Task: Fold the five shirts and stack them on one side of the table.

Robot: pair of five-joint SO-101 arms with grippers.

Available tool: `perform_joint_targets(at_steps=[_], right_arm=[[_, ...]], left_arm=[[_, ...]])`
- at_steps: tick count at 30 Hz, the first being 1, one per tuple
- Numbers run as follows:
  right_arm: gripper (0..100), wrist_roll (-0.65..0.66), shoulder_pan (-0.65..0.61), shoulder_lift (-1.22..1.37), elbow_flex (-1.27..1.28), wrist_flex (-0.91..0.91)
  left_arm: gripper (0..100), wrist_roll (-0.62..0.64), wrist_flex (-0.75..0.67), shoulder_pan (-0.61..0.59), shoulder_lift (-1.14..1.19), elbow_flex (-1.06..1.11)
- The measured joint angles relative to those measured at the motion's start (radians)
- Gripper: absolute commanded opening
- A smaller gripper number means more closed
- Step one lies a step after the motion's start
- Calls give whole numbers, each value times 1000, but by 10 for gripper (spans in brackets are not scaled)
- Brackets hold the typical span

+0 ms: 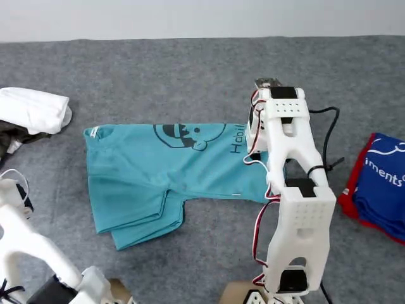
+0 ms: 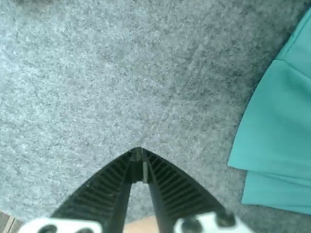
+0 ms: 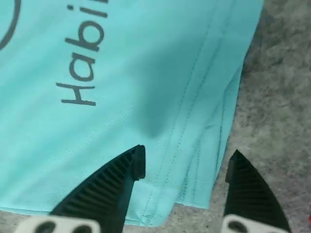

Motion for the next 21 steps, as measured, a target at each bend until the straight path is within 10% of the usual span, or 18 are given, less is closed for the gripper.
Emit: perform_joint_targets(at_steps=[21], right_arm=[[184,-3,-17,83,-17,-68]], left_arm=[[3,0,0,0,0,0]])
